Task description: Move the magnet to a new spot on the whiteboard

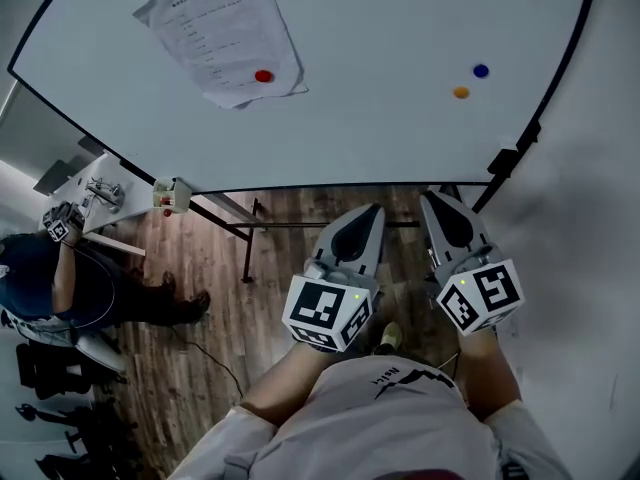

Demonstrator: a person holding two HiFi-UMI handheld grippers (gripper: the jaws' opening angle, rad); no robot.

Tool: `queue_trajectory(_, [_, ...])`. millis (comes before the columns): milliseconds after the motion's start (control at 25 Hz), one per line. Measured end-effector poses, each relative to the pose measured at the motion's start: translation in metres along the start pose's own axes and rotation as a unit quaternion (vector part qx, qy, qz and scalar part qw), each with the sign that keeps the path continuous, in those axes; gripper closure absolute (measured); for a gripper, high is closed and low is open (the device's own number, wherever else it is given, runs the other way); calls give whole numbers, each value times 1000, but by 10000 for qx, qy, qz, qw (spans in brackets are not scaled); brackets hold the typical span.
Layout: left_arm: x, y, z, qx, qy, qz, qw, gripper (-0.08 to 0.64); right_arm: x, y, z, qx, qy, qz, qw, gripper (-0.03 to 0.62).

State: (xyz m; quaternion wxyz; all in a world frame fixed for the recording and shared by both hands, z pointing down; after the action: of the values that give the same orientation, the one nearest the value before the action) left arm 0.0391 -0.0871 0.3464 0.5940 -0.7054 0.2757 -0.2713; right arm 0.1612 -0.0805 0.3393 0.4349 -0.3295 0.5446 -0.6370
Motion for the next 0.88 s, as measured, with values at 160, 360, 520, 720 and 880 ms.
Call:
queue_trajectory(160, [20, 6, -15, 20, -78, 30, 10000, 548, 18, 0, 14, -105, -147, -46, 9998, 577])
queue_trajectory(360, [56, 9, -27, 35, -429, 51, 9991, 548, 37, 7, 44, -255, -596, 36, 9979, 577])
queue_trajectory(520, [86, 16, -37, 97, -735, 77, 9972, 548, 53, 14, 73, -342, -1068, 82, 9937, 577])
queue_trajectory(720, [118, 18, -51, 51, -1010, 26, 9949, 548, 72, 13, 100, -393, -1476, 31, 9883, 575])
queue_trajectory(880, [138, 17, -57, 29, -1166, -7, 9932, 548, 82, 11, 120, -411, -1730, 39, 9841, 575])
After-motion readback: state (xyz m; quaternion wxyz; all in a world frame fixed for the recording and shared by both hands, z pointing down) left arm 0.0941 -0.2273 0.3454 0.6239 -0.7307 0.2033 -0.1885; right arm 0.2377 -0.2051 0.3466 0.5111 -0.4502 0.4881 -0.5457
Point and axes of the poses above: the fingertips, and each gripper's own axes: x forward along the fingers, z to its right, y out of its top, the point moved 4 cm from there along -x, backward along the fingers, and after that the axes turned 2 degrees about -z, right-handed, at the moved point
